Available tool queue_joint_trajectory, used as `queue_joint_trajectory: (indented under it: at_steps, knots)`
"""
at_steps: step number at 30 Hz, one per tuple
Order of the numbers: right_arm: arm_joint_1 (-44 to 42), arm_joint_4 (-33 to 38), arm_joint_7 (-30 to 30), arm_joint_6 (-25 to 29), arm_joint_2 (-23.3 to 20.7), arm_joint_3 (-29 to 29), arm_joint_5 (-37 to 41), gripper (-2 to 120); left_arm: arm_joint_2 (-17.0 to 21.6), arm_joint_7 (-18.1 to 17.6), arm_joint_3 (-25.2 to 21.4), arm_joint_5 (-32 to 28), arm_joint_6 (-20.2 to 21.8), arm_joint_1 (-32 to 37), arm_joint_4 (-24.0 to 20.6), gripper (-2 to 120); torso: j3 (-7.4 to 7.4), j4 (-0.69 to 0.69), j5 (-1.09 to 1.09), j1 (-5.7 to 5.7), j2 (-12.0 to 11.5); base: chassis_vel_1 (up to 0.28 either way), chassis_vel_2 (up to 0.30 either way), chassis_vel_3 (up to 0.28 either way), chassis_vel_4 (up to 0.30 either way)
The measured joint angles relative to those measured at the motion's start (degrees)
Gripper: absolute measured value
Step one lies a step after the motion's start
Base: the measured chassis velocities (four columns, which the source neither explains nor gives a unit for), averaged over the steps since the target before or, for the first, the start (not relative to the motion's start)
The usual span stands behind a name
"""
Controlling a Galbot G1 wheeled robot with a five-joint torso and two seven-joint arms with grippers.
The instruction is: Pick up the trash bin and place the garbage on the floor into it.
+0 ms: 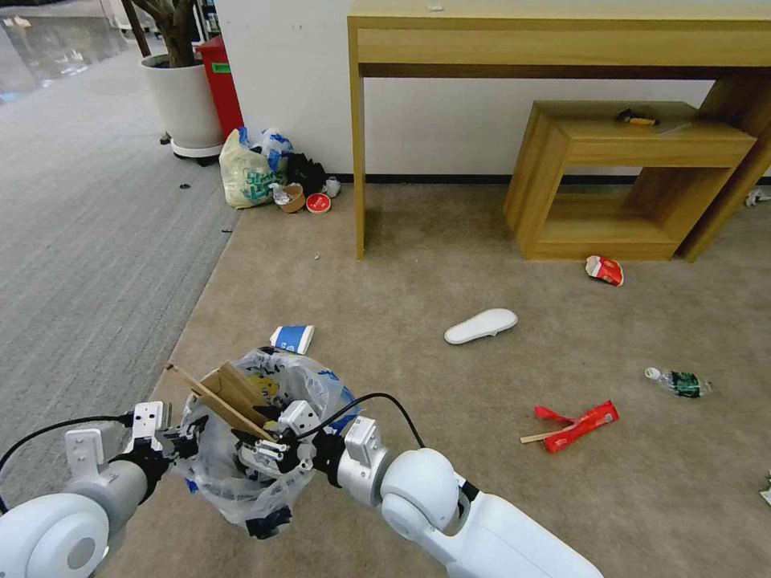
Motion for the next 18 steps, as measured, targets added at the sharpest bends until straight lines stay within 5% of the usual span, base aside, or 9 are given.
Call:
queue_joint_trajectory:
  at_steps: [8, 18]
  knots:
    - [-0.1, 2.7, 2.3, -0.4, 0.7, 5.2, 1.4, 96, -1.0, 0.4, -1.3, 0.0, 0.0, -0.2, 1.0, 0, 0.00, 0.00, 0.01, 0.00, 0.0, 0.000, 0.000, 0.000, 0.000]
    - [-3.3, 5.6, 3.5, -1.4, -0.6, 16.1, 2.4, 100, -2.3, 0.9, -3.4, 0.9, 0.0, 0.7, 2.1, 0, 0.00, 0.00, 0.01, 0.00, 0.0, 0.000, 0.000, 0.000, 0.000]
